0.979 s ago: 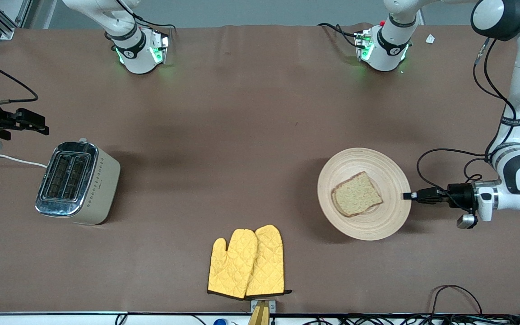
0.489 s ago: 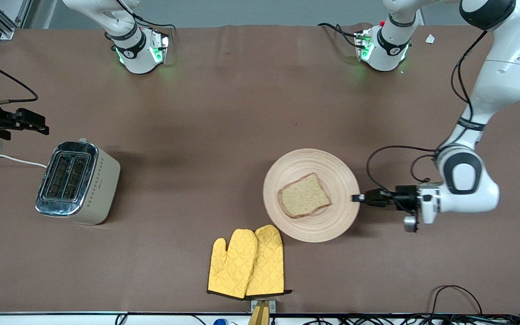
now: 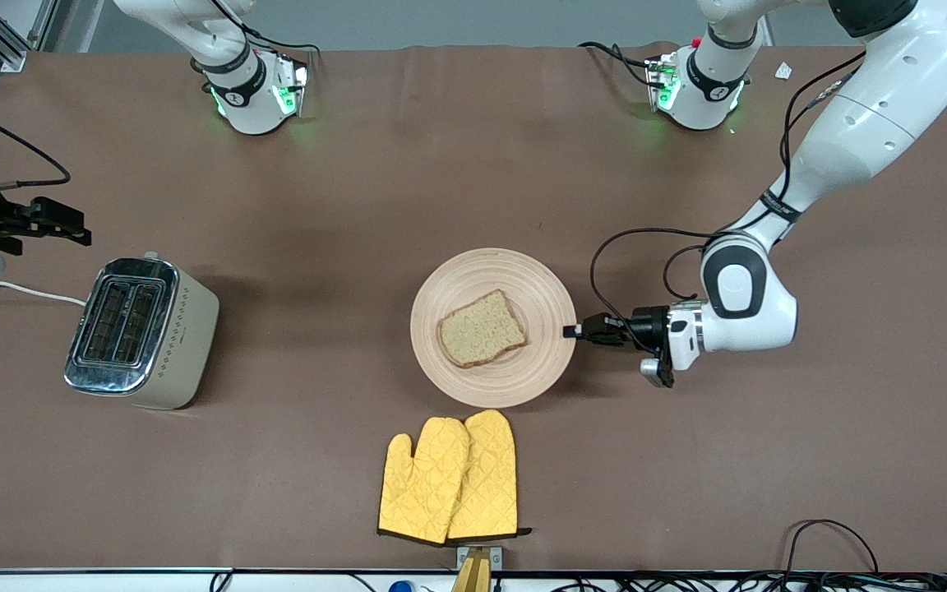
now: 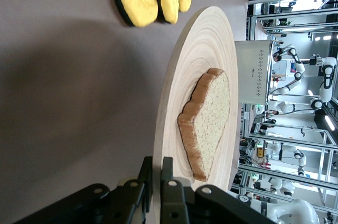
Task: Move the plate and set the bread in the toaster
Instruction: 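Slide the plate toward the toaster while the right gripper rises, then release the plate with the left gripper while the right gripper reaches toast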
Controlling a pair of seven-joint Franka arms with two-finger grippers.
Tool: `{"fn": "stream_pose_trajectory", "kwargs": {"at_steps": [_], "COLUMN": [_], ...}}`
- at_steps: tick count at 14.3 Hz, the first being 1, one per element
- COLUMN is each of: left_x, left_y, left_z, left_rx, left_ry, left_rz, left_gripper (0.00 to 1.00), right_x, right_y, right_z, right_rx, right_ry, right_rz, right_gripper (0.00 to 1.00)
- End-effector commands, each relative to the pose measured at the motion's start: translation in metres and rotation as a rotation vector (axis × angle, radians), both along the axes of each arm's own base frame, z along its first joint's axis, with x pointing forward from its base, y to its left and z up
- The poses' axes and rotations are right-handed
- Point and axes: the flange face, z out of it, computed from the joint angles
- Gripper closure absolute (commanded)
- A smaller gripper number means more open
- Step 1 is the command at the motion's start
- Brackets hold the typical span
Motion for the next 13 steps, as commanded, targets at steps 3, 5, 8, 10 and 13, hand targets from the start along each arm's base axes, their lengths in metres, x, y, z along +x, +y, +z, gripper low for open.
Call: {"fn": "stream_pose_trajectory", "kwargs": {"at_steps": [3, 5, 8, 10, 13], "left_x": [-0.028, -0.037, -0.045, -0.048, -0.052], "left_y": [-0.034, -0.036, -0.039, -0.038, -0.039], "left_z": [-0.019, -0.026, -0.047, -0.056, -0.068], "left_rx": [-0.041, -0.041, -0.040, -0.035, -0.016], "left_ry": [-0.002, -0.002, 0.003, 0.007, 0.017], "left_rz": [0.000, -0.018, -0.026, -0.025, -0.011], "left_gripper": [0.98, 0.98, 0.98, 0.98, 0.97], "right_x": [-0.005, -0.001, 0.006, 0.010, 0.010], "right_y": [0.012, 0.041, 0.080, 0.095, 0.133], "right_z": [-0.005, -0.011, -0.052, -0.100, -0.161], "right_rx": [0.058, 0.083, 0.114, 0.174, 0.233], "right_ry": [0.004, 0.000, -0.004, -0.002, -0.026], "right_rz": [-0.020, -0.018, -0.057, -0.085, -0.145], "right_gripper": [0.00, 0.00, 0.00, 0.00, 0.00]}}
